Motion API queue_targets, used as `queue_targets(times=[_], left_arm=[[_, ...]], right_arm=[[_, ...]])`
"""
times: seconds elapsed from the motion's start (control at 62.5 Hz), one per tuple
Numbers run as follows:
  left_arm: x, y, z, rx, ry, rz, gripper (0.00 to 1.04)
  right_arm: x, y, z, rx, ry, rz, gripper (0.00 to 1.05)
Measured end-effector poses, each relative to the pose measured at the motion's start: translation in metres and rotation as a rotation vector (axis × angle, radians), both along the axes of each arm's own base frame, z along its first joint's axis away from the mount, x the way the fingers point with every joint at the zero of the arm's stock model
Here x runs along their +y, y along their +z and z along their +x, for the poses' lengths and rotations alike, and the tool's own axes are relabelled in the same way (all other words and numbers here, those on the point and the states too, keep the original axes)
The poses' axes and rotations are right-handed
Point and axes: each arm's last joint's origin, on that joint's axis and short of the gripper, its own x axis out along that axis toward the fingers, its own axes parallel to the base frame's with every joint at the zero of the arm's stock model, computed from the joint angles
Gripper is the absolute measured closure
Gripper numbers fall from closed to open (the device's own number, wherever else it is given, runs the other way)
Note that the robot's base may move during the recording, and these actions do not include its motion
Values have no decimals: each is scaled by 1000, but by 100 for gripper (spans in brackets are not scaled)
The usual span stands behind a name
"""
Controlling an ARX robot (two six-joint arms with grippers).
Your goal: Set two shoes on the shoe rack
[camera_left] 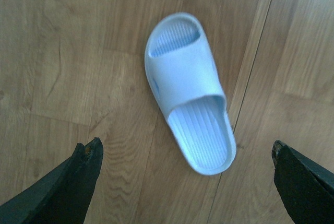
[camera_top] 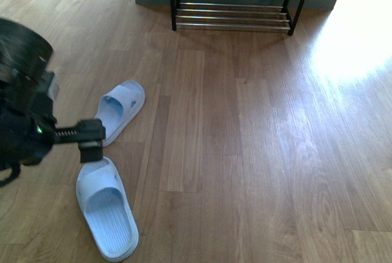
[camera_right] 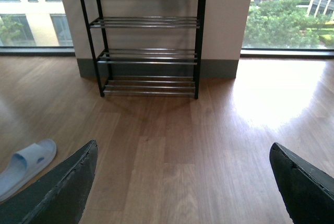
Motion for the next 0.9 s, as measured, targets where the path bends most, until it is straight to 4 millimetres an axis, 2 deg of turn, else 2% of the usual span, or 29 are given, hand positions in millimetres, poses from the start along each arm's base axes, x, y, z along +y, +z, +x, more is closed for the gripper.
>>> queue_targets(times=[0.096, 0.32, 0.368, 0.448, 0.576, 0.64, 0.896], left_arm=[[1, 9, 0, -30, 0, 23, 9], [-2, -4, -7, 4, -9, 60, 9], [-3, -12, -4, 20, -7, 72, 9], [-3, -43, 0, 82, -2, 140, 9], [-1, -79, -1, 161, -5, 181, 9], [-1, -90, -1, 192, -12, 182, 9], [-3, -113, 7, 212, -40, 247, 9]], right_arm=[[0, 0, 0, 0, 0, 0, 9], [0, 0, 0, 0, 0, 0, 9], [0, 0, 0, 0, 0, 0, 9], [0, 0, 0, 0, 0, 0, 9], [0, 0, 0, 0, 0, 0, 9], [0, 0, 0, 0, 0, 0, 9], [0, 0, 0, 0, 0, 0, 9]])
